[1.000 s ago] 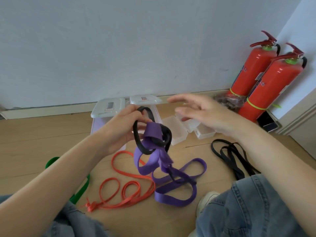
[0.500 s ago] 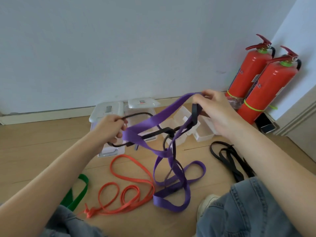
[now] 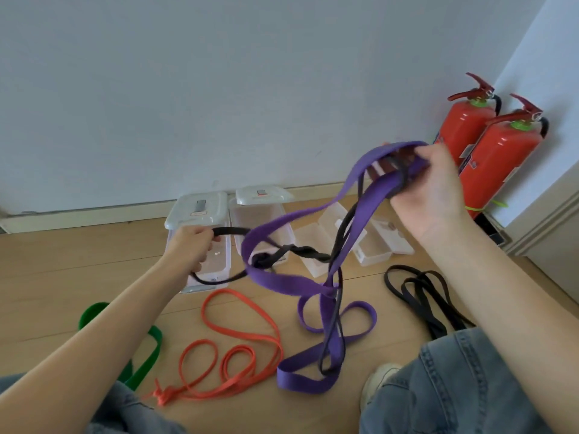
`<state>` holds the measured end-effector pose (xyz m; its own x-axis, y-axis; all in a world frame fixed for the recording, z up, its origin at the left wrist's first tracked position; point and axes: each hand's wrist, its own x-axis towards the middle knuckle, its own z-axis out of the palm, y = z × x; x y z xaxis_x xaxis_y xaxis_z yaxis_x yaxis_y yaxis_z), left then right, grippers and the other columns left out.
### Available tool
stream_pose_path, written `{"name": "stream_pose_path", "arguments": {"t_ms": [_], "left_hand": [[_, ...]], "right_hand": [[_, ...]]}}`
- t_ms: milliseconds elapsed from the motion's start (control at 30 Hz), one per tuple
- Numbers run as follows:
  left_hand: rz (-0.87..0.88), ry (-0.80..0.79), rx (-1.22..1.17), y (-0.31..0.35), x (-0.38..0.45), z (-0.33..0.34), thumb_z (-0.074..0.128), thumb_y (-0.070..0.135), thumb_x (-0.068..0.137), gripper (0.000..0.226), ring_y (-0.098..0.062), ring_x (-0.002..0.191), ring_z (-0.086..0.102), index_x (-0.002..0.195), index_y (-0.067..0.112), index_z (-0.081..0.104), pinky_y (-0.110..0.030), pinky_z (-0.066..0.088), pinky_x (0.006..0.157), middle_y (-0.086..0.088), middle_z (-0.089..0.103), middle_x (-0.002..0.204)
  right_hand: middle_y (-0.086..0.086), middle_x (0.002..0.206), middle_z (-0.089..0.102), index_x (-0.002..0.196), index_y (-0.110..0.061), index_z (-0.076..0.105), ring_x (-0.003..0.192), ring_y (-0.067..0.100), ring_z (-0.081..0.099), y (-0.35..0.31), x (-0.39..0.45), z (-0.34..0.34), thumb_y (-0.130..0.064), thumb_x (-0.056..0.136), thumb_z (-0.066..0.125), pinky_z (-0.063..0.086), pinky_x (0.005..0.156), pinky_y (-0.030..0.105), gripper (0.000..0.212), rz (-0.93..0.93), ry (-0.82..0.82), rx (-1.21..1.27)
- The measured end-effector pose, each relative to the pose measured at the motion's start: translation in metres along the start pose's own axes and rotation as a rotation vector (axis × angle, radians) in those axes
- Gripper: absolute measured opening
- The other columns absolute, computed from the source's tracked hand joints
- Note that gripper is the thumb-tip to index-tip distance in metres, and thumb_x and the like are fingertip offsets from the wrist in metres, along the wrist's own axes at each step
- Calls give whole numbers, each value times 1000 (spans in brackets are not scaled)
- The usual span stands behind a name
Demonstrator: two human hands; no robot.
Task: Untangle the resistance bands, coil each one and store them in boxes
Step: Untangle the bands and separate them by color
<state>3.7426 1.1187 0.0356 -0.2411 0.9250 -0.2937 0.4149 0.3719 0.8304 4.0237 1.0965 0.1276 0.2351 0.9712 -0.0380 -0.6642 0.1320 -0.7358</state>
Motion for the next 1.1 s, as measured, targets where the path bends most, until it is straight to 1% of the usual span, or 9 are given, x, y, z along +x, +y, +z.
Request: {"name": "stream_pose_path", "arguments": {"t_ms": [133,200,267,367,567,667,833,967,1100], "left_hand": [[24,-124,215,-10,1,6,44,20,96,26,-18,81,44,113,2,53,-31,35,78,-9,53,101],[94,-249,373,-9,-9,17,57,27,90,54,-18,105,42,134,5,35,-28,33,86,-5,43,123],[248,-502,349,-2,-23,26,67,32,83,79,-4,121,32,145,21,19,-18,28,93,15,29,133],[436,-868,138,10,-46,42,72,39,75,77,9,131,29,140,33,31,-14,26,103,26,32,143],[451,-619,-217,17,-50,51,57,4,89,6,-9,80,66,90,10,55,-23,50,80,0,70,80],[401,-674,-276,24,-42,33,55,12,91,12,-9,70,65,102,14,53,-25,55,74,3,69,70],[370,-969,-65,25,-59,44,64,37,83,42,2,83,62,123,29,56,-15,47,77,11,70,99],[435,-654,-69,32,-56,41,63,20,86,6,-4,51,50,90,16,67,-12,44,49,-3,54,67],[426,-469,-246,41,-46,14,61,17,87,11,-3,45,39,76,17,63,-15,44,45,11,39,51]], "right_hand": [[-2,57,60,58,-17,60,53,13,61,0,-6,1,-17,90,38,51,60,20,39,89,62,62],[-3,55,59,62,-18,58,50,12,60,19,-13,7,-19,90,40,49,56,17,32,193,36,-122],[-3,54,57,65,-16,54,49,11,58,36,-18,12,-16,90,39,48,51,16,30,269,-72,-216],[4,64,60,76,-9,55,60,16,62,45,-20,19,-12,92,33,53,59,23,27,313,-266,-167],[10,75,66,81,-6,65,64,25,63,27,-12,13,-24,81,36,49,65,30,34,265,-392,-201],[15,77,64,78,-2,67,60,26,56,21,-10,8,-33,76,36,45,65,33,43,229,-425,-193],[17,85,67,80,-4,68,65,27,57,24,-14,6,-31,77,32,46,70,36,45,284,-625,-193],[16,96,70,82,-8,71,87,26,62,20,-13,3,-25,76,36,49,83,37,39,297,-656,-364],[10,109,68,93,-10,70,107,24,61,12,-4,-8,12,70,30,44,97,40,51,127,-417,-787]]}}
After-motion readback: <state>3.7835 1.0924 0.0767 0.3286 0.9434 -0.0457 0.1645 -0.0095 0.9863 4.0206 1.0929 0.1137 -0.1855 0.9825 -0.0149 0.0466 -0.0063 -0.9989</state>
